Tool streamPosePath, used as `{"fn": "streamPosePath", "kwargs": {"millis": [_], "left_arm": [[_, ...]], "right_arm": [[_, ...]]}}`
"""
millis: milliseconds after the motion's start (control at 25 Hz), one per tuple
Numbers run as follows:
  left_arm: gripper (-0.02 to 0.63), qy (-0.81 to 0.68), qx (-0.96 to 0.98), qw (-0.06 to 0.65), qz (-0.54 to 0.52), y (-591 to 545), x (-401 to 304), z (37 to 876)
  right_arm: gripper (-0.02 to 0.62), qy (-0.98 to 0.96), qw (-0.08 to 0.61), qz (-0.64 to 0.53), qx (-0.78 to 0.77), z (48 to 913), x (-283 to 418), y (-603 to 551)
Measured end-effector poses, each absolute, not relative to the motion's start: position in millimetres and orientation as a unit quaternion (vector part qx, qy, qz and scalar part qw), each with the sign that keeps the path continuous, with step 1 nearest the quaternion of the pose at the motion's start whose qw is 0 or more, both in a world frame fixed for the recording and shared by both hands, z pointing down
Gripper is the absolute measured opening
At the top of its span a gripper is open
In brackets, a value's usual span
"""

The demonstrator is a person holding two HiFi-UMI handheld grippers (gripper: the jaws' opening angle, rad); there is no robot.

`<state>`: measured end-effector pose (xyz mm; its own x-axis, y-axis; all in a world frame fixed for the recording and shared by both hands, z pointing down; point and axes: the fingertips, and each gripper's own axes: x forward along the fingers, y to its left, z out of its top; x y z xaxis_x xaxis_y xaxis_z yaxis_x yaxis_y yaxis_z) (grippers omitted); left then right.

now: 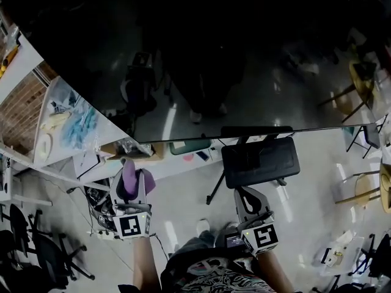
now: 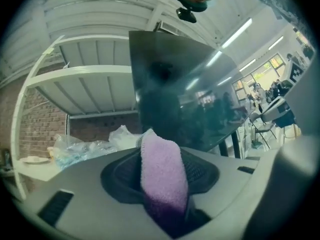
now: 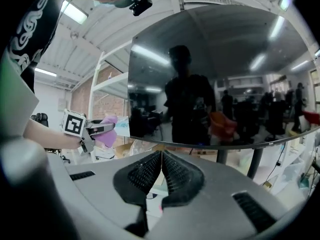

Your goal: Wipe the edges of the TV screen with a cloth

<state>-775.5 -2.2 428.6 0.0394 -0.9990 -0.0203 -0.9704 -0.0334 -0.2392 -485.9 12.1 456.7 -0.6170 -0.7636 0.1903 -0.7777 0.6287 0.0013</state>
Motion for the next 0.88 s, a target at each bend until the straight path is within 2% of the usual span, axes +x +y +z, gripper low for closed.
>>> {"fn": "streamPosePath", "kwargs": {"millis": [160, 320, 400, 720, 880], "left_arm": [[0.191, 0.745, -0.665, 0.054, 0.013, -18, -805, 429], [0.191, 0.801, -0.588, 0.019, 0.114, -27, -839, 426], [0.190, 0.817, -0.558, -0.002, 0.149, -32, -850, 431], [0.190, 0.832, -0.518, -0.041, 0.195, -51, -857, 455], [0.190, 0.831, -0.503, -0.061, 0.231, -55, -861, 462]], "right_arm": [[0.029, -0.900, 0.096, 0.066, 0.421, 463, -475, 16], [0.029, -0.898, 0.135, 0.074, 0.411, 459, -460, 25], [0.029, -0.894, 0.117, 0.082, 0.425, 461, -449, 22], [0.029, -0.868, 0.134, 0.082, 0.470, 468, -399, 16], [0.029, -0.868, 0.136, 0.078, 0.470, 468, -398, 18]]}}
